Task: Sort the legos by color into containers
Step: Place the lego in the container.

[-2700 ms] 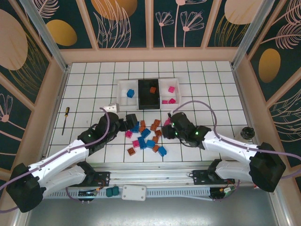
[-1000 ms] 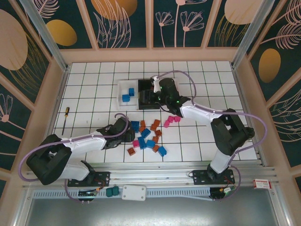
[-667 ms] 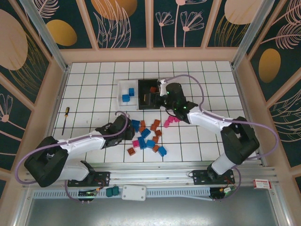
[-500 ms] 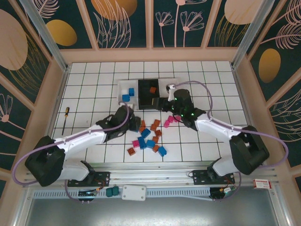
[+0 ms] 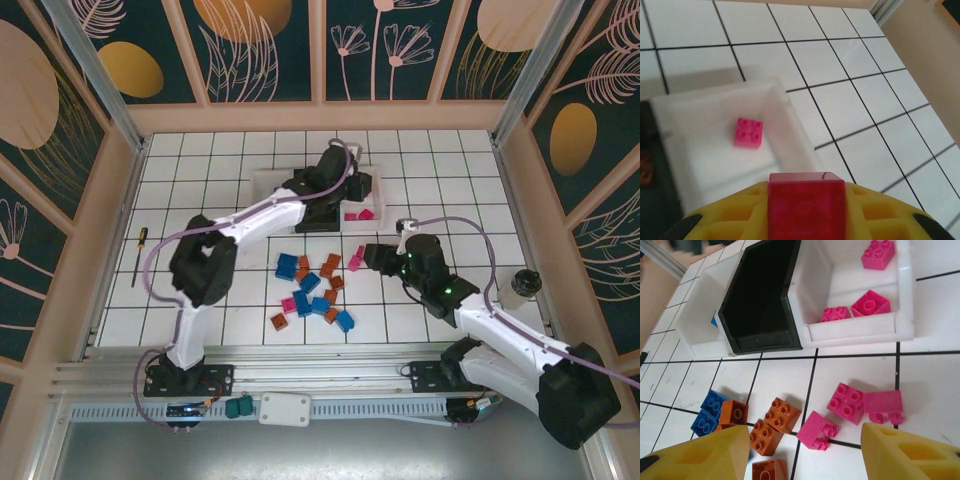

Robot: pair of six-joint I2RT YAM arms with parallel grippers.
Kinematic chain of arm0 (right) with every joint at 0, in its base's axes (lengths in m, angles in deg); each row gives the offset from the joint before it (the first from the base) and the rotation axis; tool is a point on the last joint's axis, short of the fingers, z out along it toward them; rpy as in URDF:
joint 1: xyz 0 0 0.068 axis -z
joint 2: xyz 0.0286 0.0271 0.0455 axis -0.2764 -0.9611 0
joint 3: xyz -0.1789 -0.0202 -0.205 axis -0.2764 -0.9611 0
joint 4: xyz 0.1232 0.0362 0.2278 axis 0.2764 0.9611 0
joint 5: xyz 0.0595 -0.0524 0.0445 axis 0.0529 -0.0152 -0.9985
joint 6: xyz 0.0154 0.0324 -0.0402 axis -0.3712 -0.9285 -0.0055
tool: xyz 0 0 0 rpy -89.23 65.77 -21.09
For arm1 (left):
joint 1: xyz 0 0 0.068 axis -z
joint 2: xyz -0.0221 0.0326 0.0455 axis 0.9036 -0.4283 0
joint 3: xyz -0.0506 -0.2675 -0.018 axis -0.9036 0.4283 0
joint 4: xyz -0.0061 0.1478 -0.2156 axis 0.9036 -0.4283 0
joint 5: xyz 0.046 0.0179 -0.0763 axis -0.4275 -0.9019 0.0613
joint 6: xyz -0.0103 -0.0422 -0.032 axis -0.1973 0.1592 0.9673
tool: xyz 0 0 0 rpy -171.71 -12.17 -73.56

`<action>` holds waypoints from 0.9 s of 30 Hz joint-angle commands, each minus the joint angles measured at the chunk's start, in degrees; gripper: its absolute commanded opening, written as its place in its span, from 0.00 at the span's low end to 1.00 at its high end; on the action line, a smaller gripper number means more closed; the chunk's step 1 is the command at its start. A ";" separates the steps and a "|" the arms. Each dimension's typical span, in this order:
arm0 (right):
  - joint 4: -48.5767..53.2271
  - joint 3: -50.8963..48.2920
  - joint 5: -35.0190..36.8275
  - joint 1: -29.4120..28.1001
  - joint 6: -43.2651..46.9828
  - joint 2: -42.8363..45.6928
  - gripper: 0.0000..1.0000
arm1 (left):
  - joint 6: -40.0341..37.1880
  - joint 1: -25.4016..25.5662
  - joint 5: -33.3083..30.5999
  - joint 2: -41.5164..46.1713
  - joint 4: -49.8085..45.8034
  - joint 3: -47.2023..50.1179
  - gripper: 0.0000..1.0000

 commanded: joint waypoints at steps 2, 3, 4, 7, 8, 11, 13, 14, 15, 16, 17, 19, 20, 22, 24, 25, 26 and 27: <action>3.59 -1.67 1.55 -0.01 -1.75 2.09 0.61 | -1.97 0.24 0.12 -9.21 -9.47 -12.57 0.25; 3.75 -1.88 1.55 -0.02 -1.93 2.25 0.61 | -1.81 0.06 -0.08 -11.12 -10.69 -15.06 0.25; 3.84 -2.23 0.43 -0.15 -2.10 2.23 0.61 | -1.63 0.01 -0.24 -12.67 -11.41 -17.01 0.27; 3.98 -2.86 -1.77 -0.95 -1.99 2.18 0.61 | -1.19 -0.12 -0.37 -15.55 -12.49 -20.87 0.43; 4.07 -3.04 -2.44 -1.24 -1.77 2.07 0.61 | -0.94 -0.28 -0.25 -15.93 -12.68 -21.67 0.48; 4.90 -3.39 -5.45 -2.34 -0.88 1.96 0.62 | -0.41 -0.32 0.56 -15.55 -12.64 -23.22 0.58; 5.76 -3.40 -7.70 -3.69 0.48 2.01 0.62 | -0.13 -0.29 1.10 -13.73 -12.08 -23.02 0.64; 6.25 -3.40 -8.67 -4.47 1.25 1.99 0.62 | -0.04 -0.29 1.41 -12.69 -11.91 -22.82 0.67; 6.70 -3.39 -9.57 -5.67 1.93 1.94 0.62 | 0.14 -0.27 2.15 -11.11 -11.40 -21.99 0.70; 7.16 -3.38 -10.31 -7.00 2.47 1.79 0.63 | 0.32 -0.29 2.80 -8.96 -10.40 -20.14 0.73; 7.38 -3.40 -10.95 -8.14 2.64 1.44 0.63 | 0.76 -0.29 3.32 -6.64 -8.88 -17.65 0.75; 7.92 -3.35 -11.60 -11.20 2.98 -0.10 0.63 | 1.92 -0.24 4.56 0.18 -3.98 -9.80 0.83; 8.10 -3.27 -11.55 -12.52 3.07 -0.98 0.63 | 2.37 -0.24 4.92 3.28 -1.87 -5.81 0.85; 9.01 -2.67 -10.66 -15.90 3.54 -3.50 0.64 | 3.28 -0.14 5.31 10.41 2.26 2.89 0.90; 9.66 -1.76 -8.59 -19.28 3.79 -5.91 0.65 | 3.76 0.05 4.43 17.74 5.27 10.93 0.97; 9.35 -1.33 -8.52 -20.57 3.94 -7.29 0.65 | 3.83 0.31 3.86 21.36 6.63 15.34 0.99; 9.26 -0.91 -8.02 -21.88 4.08 -8.31 0.66 | 3.88 0.42 3.17 24.67 7.48 18.87 0.99; 9.29 -0.30 -7.12 -23.06 4.13 -9.64 0.67 | 4.21 0.56 2.31 28.62 8.21 22.91 0.99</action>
